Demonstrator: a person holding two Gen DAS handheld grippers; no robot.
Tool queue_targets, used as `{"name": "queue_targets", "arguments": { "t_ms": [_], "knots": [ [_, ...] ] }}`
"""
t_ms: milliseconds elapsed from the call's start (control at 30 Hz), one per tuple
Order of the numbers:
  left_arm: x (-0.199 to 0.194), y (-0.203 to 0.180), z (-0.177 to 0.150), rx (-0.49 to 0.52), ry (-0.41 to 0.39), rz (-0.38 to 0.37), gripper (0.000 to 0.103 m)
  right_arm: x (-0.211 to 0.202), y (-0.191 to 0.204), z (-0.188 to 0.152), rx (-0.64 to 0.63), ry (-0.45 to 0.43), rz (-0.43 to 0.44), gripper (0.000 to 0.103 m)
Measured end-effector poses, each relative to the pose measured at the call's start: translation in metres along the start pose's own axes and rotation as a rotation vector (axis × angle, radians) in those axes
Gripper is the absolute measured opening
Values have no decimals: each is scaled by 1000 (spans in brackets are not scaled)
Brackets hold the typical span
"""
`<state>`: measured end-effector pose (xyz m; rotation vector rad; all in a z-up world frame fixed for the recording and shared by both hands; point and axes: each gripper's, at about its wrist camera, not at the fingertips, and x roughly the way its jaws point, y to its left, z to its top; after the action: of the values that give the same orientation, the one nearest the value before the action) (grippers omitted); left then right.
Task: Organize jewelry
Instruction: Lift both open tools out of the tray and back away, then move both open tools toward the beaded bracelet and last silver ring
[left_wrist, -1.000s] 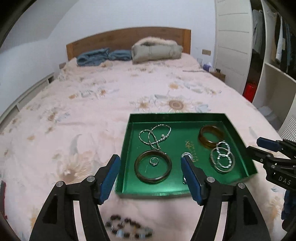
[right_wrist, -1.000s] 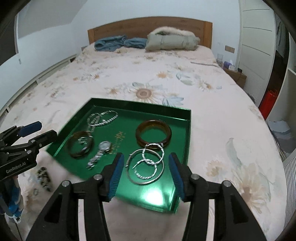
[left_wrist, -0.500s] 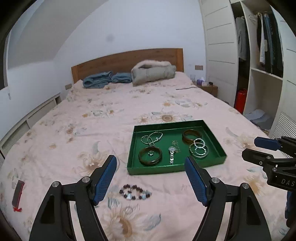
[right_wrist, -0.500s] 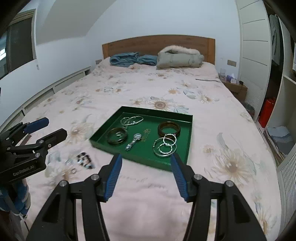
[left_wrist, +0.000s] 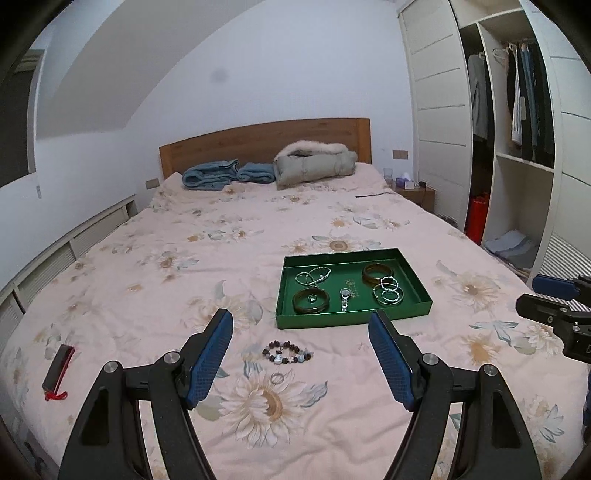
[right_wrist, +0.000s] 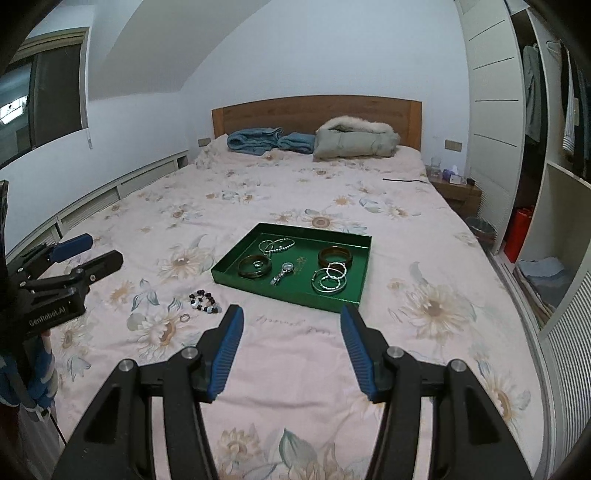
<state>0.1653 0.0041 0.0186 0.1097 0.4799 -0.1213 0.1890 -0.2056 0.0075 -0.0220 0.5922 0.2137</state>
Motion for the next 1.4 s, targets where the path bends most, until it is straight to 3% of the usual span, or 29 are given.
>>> {"name": "queue_targets", "arguments": {
  "t_ms": [367, 767, 933, 1400],
  "knots": [
    [-29, 5, -17, -13, -28, 17, 75, -44, -8, -23, 20, -26, -35, 53],
    [-34, 11, -37, -16, -11, 24, 75, -53, -26, -50, 65, -13, -67, 53],
    [-42, 28, -54, -52, 6, 22, 75, -53, -30, -63, 81, 0, -77, 53],
    [-64, 95, -77, -145, 68, 106, 75, -46, -36, -84, 115, 19, -45, 53]
  ]
}}
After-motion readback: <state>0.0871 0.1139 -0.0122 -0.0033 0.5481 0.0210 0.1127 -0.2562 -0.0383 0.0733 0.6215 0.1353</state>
